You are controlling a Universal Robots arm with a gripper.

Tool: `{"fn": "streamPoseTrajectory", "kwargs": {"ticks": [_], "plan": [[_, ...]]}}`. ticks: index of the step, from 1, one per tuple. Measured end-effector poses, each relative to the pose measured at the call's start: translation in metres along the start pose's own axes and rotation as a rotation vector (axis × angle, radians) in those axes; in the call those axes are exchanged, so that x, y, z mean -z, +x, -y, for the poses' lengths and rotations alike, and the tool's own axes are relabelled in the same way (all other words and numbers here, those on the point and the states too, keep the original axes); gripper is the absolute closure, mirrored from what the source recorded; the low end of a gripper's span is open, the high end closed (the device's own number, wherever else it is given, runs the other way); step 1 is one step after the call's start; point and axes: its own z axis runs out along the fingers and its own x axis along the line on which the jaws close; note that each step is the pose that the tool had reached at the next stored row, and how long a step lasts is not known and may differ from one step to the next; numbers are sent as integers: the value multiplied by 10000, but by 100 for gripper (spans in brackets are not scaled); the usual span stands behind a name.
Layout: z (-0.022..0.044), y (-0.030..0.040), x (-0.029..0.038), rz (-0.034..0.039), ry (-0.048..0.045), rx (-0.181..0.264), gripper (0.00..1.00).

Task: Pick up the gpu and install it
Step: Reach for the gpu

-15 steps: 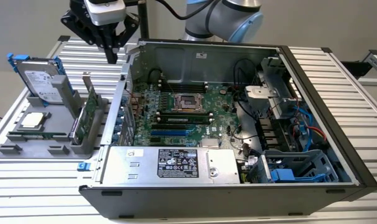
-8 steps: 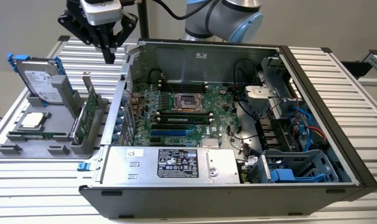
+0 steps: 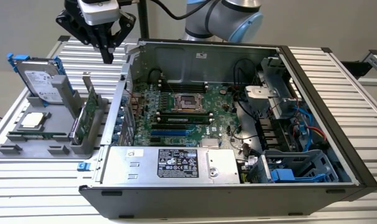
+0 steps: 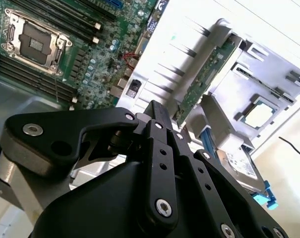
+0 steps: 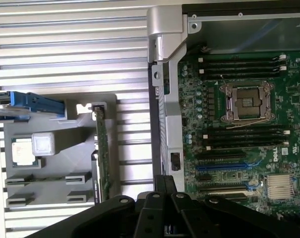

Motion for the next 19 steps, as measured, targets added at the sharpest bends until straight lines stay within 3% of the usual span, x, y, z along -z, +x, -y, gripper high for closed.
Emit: {"fn": "streamPoseTrajectory", "kwargs": {"ticks": [19], "plan": [[7, 92, 2, 0, 0, 0, 100]]}}
